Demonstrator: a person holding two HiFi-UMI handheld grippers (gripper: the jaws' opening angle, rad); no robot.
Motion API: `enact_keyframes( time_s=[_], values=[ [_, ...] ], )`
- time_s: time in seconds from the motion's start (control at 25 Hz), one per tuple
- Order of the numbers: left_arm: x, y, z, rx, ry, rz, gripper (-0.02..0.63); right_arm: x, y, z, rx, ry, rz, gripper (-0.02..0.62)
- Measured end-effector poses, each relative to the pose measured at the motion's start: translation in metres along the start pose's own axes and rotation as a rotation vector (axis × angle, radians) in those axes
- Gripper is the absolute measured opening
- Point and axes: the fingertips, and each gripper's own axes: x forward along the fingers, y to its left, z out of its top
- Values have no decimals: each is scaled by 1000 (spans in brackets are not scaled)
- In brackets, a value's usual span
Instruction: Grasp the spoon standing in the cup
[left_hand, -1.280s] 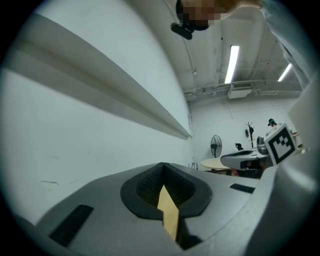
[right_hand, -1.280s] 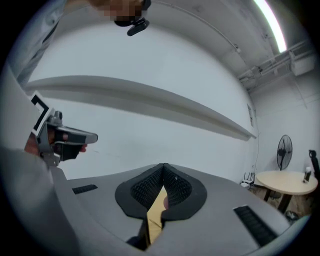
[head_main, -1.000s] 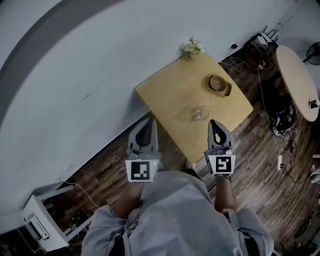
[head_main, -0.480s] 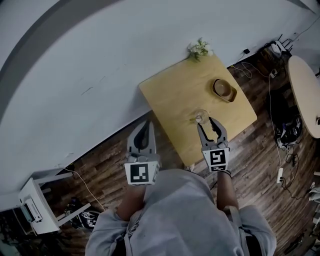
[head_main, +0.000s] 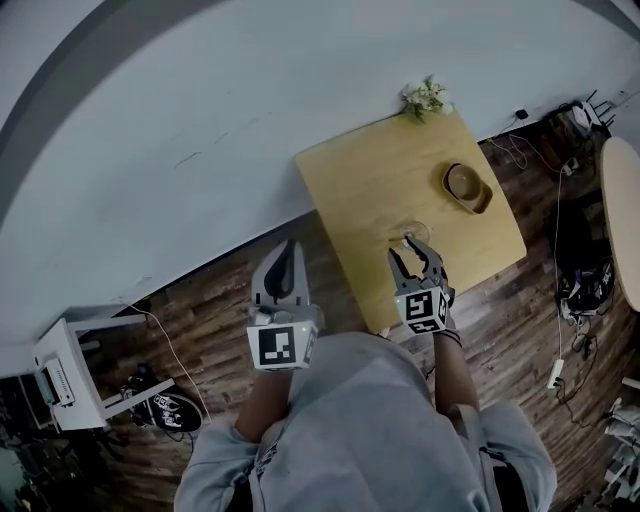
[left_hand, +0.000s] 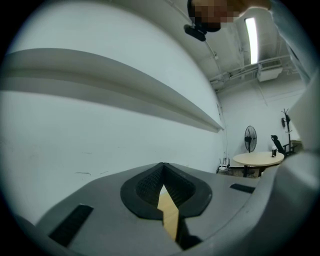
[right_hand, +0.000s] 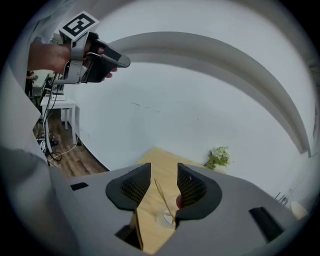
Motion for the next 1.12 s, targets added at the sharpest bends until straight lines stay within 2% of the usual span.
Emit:
enact_keyframes(
  time_s=[0.28,0.76,0.96,1.12],
  values=[
    [-13,19,-7,0,18,94,0,23,8,-31,-50,80,65,153],
    [-34,46,-16,-30,44,199,0,52,17,-68,-130,218,84,103],
    [-41,55,-16,-30,47,222,0,60,19,-71,-153,231,66,85],
    [-46,62,-13,-26,43,239,0,65,10,-69,-150,241,6,20]
  ],
)
